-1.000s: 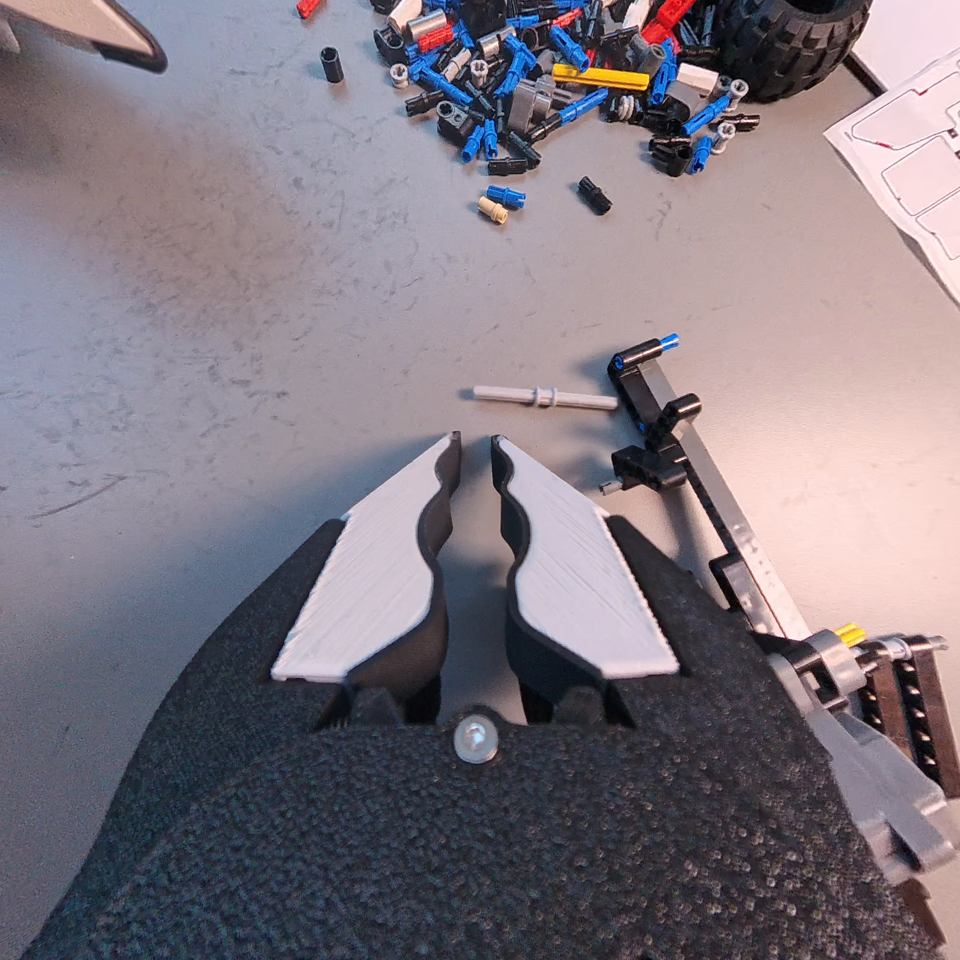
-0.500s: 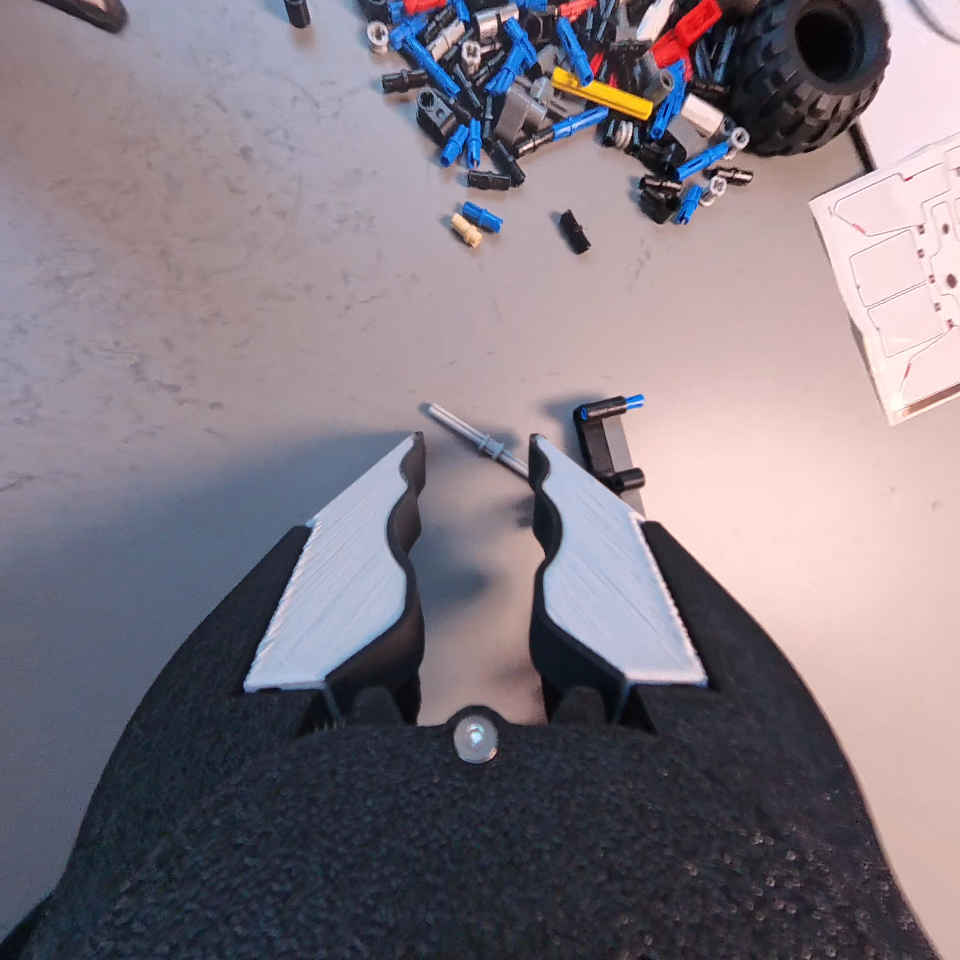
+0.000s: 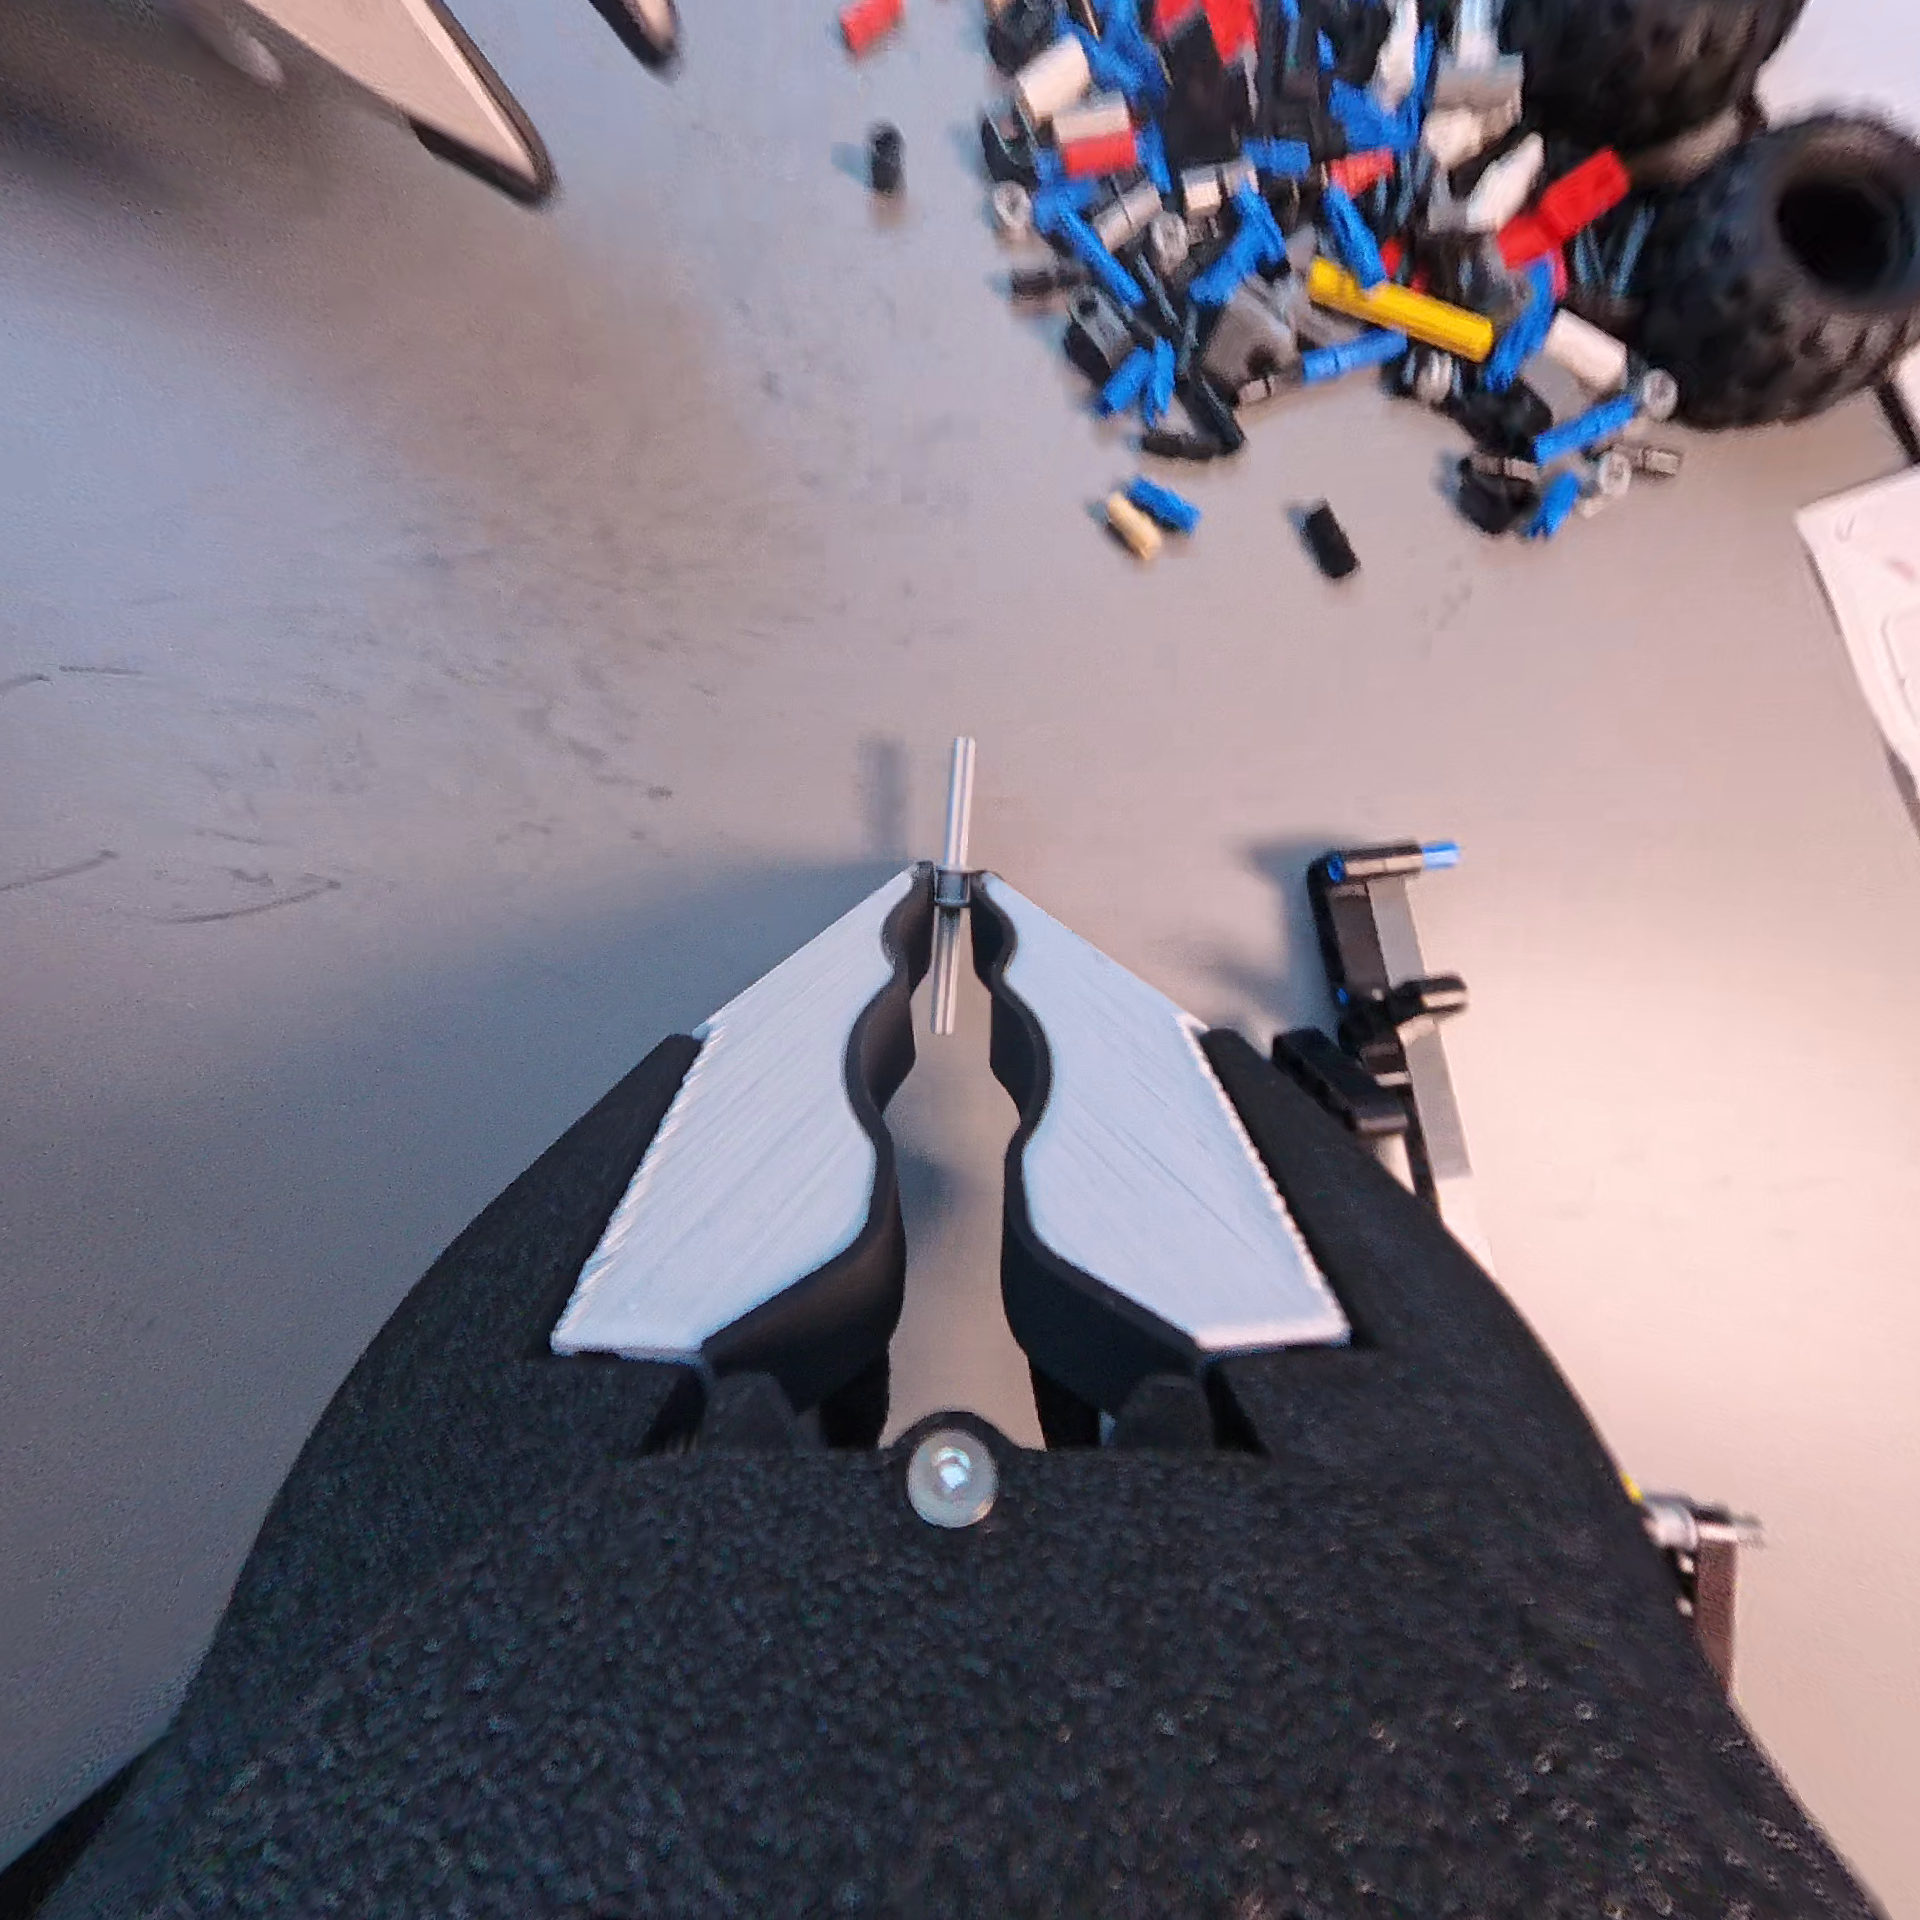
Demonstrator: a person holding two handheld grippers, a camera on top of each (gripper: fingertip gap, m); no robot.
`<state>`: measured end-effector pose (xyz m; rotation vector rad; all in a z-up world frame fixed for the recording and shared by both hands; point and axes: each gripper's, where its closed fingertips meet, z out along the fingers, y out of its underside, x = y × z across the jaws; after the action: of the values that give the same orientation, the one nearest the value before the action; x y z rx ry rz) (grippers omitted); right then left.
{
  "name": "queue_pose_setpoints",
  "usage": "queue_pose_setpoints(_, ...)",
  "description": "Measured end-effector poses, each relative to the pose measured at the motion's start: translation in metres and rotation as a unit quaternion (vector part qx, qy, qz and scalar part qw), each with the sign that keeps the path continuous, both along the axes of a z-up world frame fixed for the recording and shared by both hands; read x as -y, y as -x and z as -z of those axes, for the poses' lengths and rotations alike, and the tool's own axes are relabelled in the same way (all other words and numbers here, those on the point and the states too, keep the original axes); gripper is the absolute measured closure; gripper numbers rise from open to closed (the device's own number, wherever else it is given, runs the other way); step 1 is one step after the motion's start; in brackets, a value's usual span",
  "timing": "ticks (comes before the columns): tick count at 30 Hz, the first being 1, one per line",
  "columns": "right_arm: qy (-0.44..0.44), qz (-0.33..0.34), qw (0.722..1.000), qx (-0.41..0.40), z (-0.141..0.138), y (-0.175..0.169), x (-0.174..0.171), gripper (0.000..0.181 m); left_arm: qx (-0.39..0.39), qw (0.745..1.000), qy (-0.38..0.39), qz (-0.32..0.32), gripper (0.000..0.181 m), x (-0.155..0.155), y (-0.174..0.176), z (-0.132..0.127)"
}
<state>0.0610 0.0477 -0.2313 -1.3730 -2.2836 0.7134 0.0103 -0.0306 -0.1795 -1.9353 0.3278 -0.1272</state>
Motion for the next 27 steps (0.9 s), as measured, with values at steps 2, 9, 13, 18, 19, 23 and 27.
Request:
queue_pose_setpoints(2,0.002,-0.044,0.997,-0.07,-0.019,0.008,0.02,0.176,0.018,1.0,-0.006,0.022,0.161,0.001,-0.009,-0.003)
queue_pose_setpoints(9,-0.034,-0.156,0.955,-0.248,-0.058,0.02,0.079,0.175,0.058,0.992,-0.024,0.107,0.157,0.012,-0.037,-0.015)
queue_pose_setpoints(13,-0.042,-0.186,0.946,-0.263,-0.057,0.016,0.093,0.175,0.034,0.993,-0.018,0.113,0.171,0.014,-0.041,-0.009)
queue_pose_setpoints(18,-0.073,-0.201,0.933,-0.289,-0.062,0.014,0.096,0.175,0.026,0.991,-0.023,0.126,0.178,0.017,-0.045,-0.011)
queue_pose_setpoints(19,-0.073,-0.202,0.93,-0.3,-0.065,0.013,0.096,0.176,0.033,0.991,-0.027,0.129,0.178,0.018,-0.046,-0.015)
queue_pose_setpoints(23,-0.043,-0.212,0.919,-0.329,-0.081,0.008,0.103,0.175,0.065,0.984,-0.053,0.155,0.178,0.024,-0.05,-0.03)
queue_pose_setpoints(27,-0.05,-0.219,0.913,-0.34,-0.084,0.006,0.107,0.175,0.082,0.981,-0.055,0.167,0.178,0.028,-0.053,-0.034)
